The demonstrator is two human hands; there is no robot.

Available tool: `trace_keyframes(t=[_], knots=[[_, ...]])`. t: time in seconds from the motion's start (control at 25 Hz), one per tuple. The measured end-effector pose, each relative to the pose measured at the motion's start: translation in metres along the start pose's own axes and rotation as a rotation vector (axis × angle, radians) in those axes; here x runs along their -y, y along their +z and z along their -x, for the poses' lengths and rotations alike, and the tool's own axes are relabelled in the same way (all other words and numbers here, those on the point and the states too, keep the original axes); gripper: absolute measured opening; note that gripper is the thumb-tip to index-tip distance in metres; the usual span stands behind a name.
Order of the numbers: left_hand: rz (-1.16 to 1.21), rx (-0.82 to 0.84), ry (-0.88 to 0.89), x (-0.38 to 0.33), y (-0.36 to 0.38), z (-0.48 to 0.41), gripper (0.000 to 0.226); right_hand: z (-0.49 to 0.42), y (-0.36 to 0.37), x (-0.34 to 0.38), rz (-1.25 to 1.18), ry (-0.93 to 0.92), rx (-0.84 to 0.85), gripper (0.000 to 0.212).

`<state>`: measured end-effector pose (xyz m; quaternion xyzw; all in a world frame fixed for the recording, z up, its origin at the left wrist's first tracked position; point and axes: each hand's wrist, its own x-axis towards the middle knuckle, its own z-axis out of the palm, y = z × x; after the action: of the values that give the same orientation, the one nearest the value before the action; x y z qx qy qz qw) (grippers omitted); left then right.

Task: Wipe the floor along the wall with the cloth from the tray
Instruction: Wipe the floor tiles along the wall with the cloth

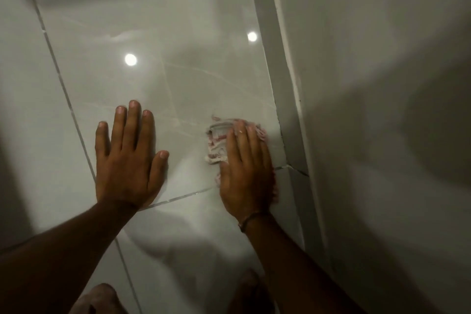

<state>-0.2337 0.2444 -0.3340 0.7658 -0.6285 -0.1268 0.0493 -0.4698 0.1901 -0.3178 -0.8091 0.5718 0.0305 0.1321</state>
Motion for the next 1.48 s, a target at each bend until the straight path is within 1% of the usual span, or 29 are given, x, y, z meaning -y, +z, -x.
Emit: trace_keyframes(t=[0.12,0.32,0.44,0.64,0.68,0.76,0.84,0.92,1.08,1.28,1.4,1.48], knots=[[0.000,-0.006,0.010,0.001,-0.001,0.000,0.081,0.011,-0.003,-0.026,0.013,0.129,-0.047,0.069],[-0.004,-0.012,0.017,0.001,0.001,0.000,0.081,-0.016,-0.009,-0.029,-0.006,0.074,-0.068,0.066],[-0.002,-0.013,0.010,0.001,0.001,0.001,0.081,-0.060,-0.016,-0.021,-0.011,0.043,-0.092,0.066],[0.012,-0.015,0.007,0.002,0.003,0.000,0.082,-0.191,-0.035,0.005,-0.043,0.008,-0.113,0.068],[0.012,-0.012,0.003,0.002,0.004,0.000,0.082,-0.205,-0.037,0.008,-0.028,0.012,-0.112,0.068],[0.015,0.002,-0.006,0.003,0.003,0.000,0.082,-0.206,-0.035,0.007,-0.022,-0.003,-0.097,0.069],[0.030,0.013,-0.011,0.001,0.001,0.000,0.082,-0.178,-0.029,-0.001,-0.051,-0.015,-0.100,0.073],[0.047,0.021,-0.019,-0.001,-0.001,0.000,0.081,-0.129,-0.022,-0.011,-0.069,0.021,-0.096,0.077],[0.057,0.036,-0.025,-0.004,-0.005,0.001,0.080,-0.009,-0.006,-0.033,-0.085,0.093,-0.088,0.067],[0.024,0.091,-0.012,-0.004,-0.008,0.003,0.079,0.138,0.015,-0.064,-0.067,0.166,-0.002,0.072],[0.012,0.169,-0.013,-0.002,-0.015,0.003,0.080,0.212,0.020,-0.085,-0.094,0.188,0.029,0.065],[0.012,0.234,-0.017,-0.002,-0.029,0.013,0.081,0.244,0.017,-0.096,-0.171,0.212,0.055,0.057]])
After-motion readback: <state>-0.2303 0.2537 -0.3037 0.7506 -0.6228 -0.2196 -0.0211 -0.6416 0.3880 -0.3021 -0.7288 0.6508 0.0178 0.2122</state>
